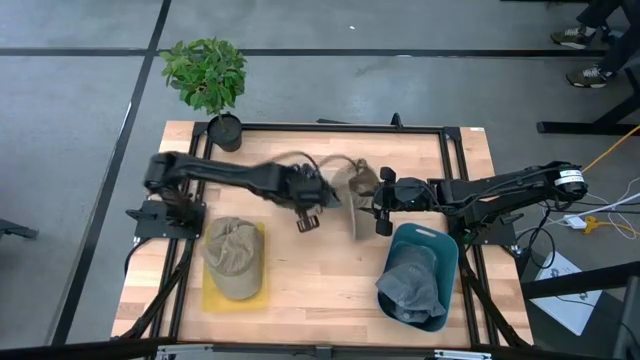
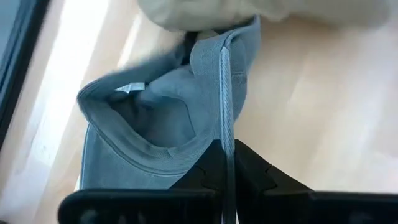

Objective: Pick & Place hat
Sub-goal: Put the blue cap into the blue bin

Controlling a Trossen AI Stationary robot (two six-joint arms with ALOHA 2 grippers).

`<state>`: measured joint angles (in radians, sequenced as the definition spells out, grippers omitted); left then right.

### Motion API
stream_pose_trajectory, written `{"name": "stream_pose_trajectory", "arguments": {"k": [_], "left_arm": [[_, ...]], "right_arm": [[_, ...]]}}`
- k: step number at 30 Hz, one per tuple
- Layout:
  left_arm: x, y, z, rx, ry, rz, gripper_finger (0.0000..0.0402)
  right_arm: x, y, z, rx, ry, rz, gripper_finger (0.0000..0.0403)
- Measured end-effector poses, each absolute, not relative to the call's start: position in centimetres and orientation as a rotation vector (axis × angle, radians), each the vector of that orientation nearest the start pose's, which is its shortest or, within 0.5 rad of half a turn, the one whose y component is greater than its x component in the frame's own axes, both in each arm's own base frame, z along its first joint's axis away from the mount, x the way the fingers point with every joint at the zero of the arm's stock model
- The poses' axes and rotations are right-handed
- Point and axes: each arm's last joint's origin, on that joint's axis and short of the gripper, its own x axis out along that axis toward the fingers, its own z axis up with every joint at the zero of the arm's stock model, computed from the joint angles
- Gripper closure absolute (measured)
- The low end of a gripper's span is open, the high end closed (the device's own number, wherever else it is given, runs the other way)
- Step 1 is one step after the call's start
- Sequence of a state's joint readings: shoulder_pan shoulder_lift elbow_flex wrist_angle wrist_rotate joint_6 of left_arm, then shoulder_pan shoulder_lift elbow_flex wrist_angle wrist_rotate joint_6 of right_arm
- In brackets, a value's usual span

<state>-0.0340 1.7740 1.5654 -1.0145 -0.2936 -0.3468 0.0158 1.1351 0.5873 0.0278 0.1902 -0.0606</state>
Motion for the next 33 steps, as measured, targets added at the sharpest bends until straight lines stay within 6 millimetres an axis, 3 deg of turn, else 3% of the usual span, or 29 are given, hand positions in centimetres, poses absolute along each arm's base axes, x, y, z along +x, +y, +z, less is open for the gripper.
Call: {"name": "stream_pose_trajectory", "arguments": {"k": [7,12,16,21,27,33], "left_arm": [[31.1,1.5,35.3,-0.265,0.923,0.336,0.0394],[28.4,3.0,38.2,-0.412,0.818,0.284,0.0394],[27.6,3.9,38.9,-0.479,0.798,0.227,0.0394],[28.2,4.2,39.6,-0.47,0.708,0.179,0.0393],[28.9,4.4,40.5,-0.459,0.593,0.149,0.0392],[28.7,5.3,40.3,-0.448,0.594,0.239,0.0392]], "right_arm": [[23.3,-0.2,22.0,-0.111,0.507,-0.155,0.0217],[23.8,0.0,23.0,-0.136,0.397,-0.081,0.0217],[24.2,0.1,24.2,-0.171,0.259,-0.066,0.0217],[24.5,0.0,25.6,-0.18,0.111,-0.099,0.0217],[24.5,-0.3,25.8,-0.205,0.104,-0.201,0.0217],[24.6,0.2,26.3,-0.221,0.043,-0.124,0.0217]]}}
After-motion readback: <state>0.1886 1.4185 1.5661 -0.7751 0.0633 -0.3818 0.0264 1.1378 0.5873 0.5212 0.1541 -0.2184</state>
